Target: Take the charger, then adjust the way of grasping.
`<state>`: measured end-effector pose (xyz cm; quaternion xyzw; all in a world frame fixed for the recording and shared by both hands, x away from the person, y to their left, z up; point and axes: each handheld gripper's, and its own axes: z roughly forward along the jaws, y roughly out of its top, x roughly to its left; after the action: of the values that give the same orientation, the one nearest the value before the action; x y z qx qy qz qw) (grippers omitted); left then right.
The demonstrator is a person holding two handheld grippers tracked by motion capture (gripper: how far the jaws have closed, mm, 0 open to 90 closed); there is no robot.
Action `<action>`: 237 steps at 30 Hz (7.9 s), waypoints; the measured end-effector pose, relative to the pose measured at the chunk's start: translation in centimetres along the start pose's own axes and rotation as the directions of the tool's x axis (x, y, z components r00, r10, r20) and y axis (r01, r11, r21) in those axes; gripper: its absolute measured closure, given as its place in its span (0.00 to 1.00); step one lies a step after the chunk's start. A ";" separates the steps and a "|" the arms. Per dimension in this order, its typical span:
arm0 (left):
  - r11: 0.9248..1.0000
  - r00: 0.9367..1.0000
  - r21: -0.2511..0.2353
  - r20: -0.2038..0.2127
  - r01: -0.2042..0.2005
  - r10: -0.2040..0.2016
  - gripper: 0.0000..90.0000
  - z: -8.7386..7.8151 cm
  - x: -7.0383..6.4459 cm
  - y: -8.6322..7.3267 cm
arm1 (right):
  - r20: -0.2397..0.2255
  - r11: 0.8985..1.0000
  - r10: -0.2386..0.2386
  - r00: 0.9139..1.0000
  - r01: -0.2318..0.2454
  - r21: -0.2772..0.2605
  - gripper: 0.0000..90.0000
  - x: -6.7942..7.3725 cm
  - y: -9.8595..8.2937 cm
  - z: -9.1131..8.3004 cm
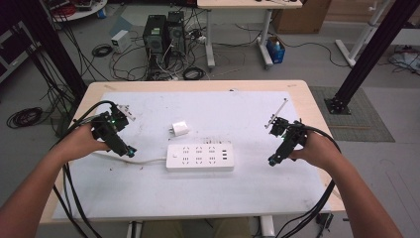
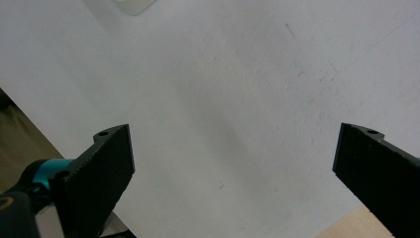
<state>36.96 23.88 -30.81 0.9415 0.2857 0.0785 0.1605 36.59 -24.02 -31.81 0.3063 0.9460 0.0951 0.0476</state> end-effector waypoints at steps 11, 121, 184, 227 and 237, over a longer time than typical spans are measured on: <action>0.998 1.000 -0.057 0.006 -0.022 0.023 0.04 -0.8 -0.2 1.1 | -0.001 1.000 0.005 1.000 -0.005 -0.012 0.02 0.3 -0.1 -0.5; 0.991 0.993 -0.127 0.108 -0.044 0.057 0.47 12.7 6.2 11.8 | 0.005 0.999 0.033 0.999 -0.033 -0.019 0.02 -0.6 0.2 -0.7; 0.953 0.987 -0.266 0.021 -0.147 0.159 0.47 -1.7 -4.2 2.8 | 0.017 0.988 0.058 0.998 -0.055 -0.141 0.02 2.5 -0.2 -1.9; 0.864 0.936 -0.441 0.128 -0.243 0.329 0.47 4.0 -9.0 7.2 | -0.612 0.664 0.448 0.652 -0.701 -0.261 0.02 1.9 -1.9 -0.2; 0.848 0.926 -0.471 0.150 -0.242 0.348 0.47 4.9 -9.8 8.2 | -0.629 0.666 0.464 0.624 -0.714 -0.217 0.02 2.6 -1.0 -0.1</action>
<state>34.21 10.67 -33.12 0.9150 0.0907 0.0560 0.3890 33.92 -23.26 -32.04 0.5496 0.7117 0.3998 -0.1776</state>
